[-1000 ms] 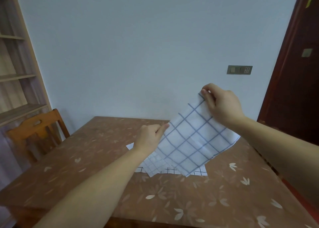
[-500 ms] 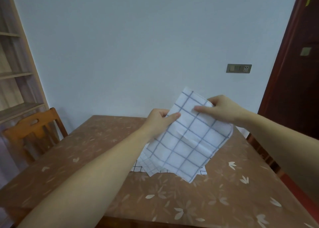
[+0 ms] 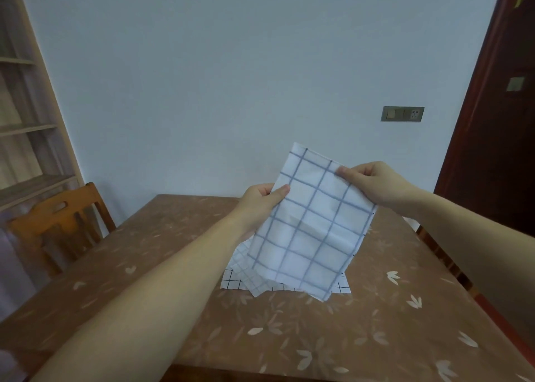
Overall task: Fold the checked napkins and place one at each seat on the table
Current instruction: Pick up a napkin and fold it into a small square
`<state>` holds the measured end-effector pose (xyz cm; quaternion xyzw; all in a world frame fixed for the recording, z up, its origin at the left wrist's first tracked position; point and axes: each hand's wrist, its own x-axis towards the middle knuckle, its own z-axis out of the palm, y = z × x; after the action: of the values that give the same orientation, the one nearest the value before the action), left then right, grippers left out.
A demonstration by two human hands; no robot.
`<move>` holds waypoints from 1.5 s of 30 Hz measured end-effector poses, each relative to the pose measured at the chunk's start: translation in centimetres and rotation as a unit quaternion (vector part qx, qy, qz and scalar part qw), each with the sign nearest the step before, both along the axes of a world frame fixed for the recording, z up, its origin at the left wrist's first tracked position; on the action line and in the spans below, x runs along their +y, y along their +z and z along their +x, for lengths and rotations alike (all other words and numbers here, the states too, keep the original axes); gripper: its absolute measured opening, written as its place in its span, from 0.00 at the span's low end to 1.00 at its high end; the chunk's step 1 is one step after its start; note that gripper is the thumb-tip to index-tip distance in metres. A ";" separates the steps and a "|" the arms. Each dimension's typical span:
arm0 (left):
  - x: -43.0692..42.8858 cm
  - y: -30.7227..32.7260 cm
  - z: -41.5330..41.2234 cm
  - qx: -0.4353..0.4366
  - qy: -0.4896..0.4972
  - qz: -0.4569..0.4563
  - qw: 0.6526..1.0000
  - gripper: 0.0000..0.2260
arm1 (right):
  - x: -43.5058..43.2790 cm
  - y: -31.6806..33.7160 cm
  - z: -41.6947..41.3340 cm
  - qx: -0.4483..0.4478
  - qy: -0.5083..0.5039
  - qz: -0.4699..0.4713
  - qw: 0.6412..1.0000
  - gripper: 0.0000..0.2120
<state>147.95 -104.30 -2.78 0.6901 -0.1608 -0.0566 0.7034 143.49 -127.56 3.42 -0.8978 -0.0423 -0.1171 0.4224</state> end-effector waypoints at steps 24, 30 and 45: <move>-0.9 -1.1 1.4 -0.018 0.177 -0.056 0.983 0.16 | 1.2 -5.2 0.6 0.161 0.069 0.335 0.926 0.16; -0.3 -1.4 1.5 0.000 0.167 -0.026 0.986 0.16 | 0.7 -5.3 1.0 0.135 0.030 0.319 0.938 0.14; -0.3 -0.4 0.1 0.024 0.108 -0.011 0.994 0.12 | -0.2 -5.5 0.3 0.028 -0.098 0.273 0.957 0.14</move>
<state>148.05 -104.57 -3.22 0.6941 -0.0694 0.0049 0.7165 143.79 -127.81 -2.06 -0.7509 0.0912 -0.1403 0.6389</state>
